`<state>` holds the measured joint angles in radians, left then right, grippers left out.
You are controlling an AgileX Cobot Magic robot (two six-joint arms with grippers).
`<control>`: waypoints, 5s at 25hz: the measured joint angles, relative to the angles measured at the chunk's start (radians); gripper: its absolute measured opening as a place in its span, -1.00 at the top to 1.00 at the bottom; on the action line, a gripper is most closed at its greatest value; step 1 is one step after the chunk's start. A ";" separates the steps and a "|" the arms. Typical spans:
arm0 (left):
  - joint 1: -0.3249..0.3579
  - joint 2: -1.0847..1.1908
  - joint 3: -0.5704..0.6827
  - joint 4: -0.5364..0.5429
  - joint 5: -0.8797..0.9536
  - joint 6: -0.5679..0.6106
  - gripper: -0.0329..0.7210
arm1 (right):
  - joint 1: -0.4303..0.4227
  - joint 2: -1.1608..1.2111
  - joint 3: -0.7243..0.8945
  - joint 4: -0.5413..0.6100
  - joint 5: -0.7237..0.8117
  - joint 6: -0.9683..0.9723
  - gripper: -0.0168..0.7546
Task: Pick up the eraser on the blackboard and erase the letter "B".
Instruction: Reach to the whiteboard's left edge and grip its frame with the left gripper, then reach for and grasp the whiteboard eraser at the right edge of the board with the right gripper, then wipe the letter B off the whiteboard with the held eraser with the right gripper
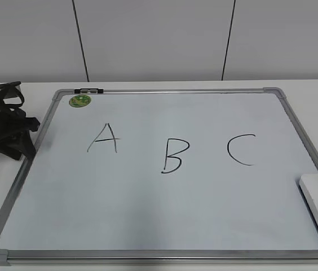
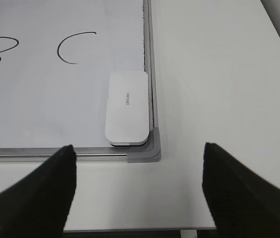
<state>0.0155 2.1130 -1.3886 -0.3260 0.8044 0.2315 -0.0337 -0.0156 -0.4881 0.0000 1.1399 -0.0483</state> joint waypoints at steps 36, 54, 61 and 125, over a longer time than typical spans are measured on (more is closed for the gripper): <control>0.002 0.012 -0.011 -0.043 0.036 0.000 0.84 | 0.000 0.176 -0.084 0.007 -0.055 -0.003 -0.56; 0.002 0.012 -0.011 -0.043 0.037 0.000 0.84 | 0.000 0.913 -0.110 0.055 -0.278 -0.037 -0.67; 0.002 0.012 -0.011 -0.043 0.037 0.000 0.84 | 0.000 1.160 -0.155 0.072 -0.379 -0.052 -0.76; 0.002 0.012 -0.011 -0.043 0.037 0.000 0.84 | 0.192 1.730 -0.701 0.108 -0.199 -0.106 -0.43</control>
<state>0.0176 2.1251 -1.3997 -0.3693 0.8417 0.2315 0.1580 1.7145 -1.1894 0.1081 0.9409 -0.1543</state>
